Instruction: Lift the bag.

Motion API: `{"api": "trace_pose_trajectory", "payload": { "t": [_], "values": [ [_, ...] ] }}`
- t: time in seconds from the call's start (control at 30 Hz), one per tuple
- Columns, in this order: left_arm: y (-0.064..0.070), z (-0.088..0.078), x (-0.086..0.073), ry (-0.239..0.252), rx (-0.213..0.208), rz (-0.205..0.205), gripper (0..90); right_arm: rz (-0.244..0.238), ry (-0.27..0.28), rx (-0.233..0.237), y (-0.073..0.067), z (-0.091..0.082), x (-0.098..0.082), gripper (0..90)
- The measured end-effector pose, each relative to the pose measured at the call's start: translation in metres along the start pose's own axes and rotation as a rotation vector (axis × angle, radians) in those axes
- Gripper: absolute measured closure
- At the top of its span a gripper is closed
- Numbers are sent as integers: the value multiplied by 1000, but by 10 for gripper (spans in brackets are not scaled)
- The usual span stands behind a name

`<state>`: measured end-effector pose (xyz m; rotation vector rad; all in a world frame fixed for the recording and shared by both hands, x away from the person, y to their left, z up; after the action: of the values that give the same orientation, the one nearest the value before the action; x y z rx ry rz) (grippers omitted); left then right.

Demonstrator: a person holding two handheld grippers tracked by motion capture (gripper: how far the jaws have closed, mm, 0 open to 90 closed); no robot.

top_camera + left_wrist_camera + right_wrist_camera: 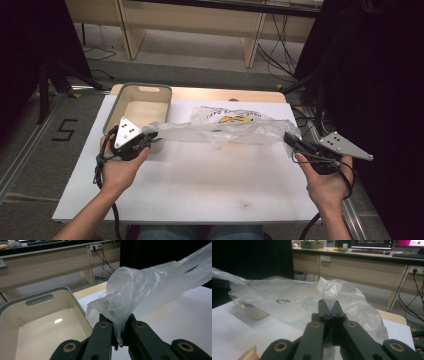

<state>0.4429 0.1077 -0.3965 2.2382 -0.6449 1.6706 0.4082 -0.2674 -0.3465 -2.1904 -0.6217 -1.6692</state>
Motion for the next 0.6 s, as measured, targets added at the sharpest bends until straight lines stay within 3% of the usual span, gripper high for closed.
{"api": "trace_pose_trajectory", "payload": {
  "t": [0.23,0.6],
  "values": [
    [5,-2,22,47,-9,12,895,11,-3,-22,7,-1,-4,900],
    [22,0,79,133,-36,72,895,43,40,-85,30,-8,3,900]
  ]
}}
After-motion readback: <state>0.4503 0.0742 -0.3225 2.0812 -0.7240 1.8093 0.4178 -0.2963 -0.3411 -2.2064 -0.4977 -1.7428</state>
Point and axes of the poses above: each handheld gripper's, and its own axes: z roughly forward along the jaws, x roughly out of its top, y roughly to its right, the point moved 9 cm from there along z, roughly forward along the jaws, and after that the axes turned 1 degree about -y, right-handed, at the moved point
